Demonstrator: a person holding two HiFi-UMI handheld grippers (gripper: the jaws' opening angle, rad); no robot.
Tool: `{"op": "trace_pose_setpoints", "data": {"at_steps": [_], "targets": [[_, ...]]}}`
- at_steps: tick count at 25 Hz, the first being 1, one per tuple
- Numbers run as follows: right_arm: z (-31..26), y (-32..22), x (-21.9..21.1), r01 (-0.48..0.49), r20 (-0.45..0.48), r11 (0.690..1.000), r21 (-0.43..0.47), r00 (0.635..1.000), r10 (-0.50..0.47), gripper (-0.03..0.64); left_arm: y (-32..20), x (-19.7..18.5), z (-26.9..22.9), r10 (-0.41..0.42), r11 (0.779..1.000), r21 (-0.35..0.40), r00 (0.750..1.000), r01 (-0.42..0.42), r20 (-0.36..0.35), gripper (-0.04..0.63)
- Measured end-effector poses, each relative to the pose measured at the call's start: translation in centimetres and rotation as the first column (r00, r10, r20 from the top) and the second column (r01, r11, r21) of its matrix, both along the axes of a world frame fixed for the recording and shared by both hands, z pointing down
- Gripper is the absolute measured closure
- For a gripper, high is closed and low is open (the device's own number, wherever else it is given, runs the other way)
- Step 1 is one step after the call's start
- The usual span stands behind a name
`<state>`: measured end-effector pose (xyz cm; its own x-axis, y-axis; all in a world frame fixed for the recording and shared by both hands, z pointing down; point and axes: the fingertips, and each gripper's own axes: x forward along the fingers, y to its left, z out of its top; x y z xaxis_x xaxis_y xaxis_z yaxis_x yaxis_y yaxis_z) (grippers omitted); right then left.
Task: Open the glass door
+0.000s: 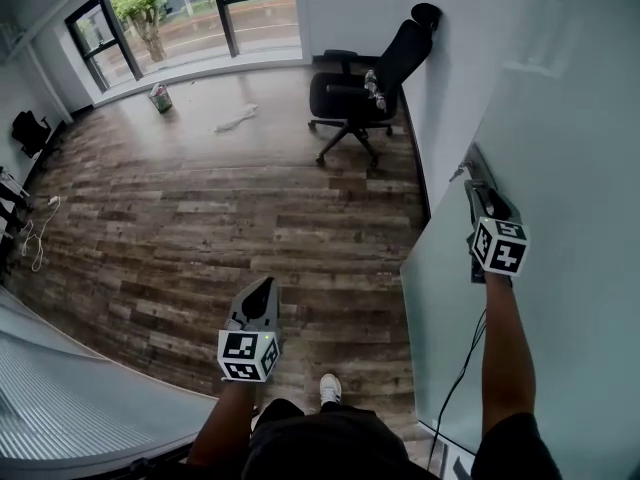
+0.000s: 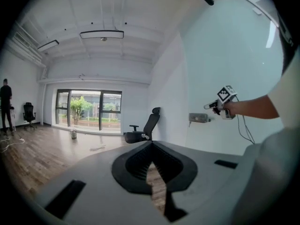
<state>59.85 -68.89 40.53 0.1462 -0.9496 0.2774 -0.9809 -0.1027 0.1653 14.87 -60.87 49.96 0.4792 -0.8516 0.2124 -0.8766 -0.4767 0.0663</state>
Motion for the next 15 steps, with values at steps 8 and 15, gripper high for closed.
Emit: {"op": "trace_pose_setpoints", "data": {"at_steps": [8, 15], "targets": [[1.9, 12.5, -10.6, 0.082, 0.164, 0.988, 0.13, 0.981, -0.103, 0.601, 4.8, 0.6, -1.8, 0.032, 0.998, 0.054, 0.999, -0.032, -0.001, 0.592], [8.4, 23.9, -21.5, 0.141, 0.238, 0.987, 0.081, 0.958, -0.157, 0.601, 12.3, 0.1, -2.4, 0.058, 0.995, 0.082, 0.998, -0.058, 0.003, 0.592]]}}
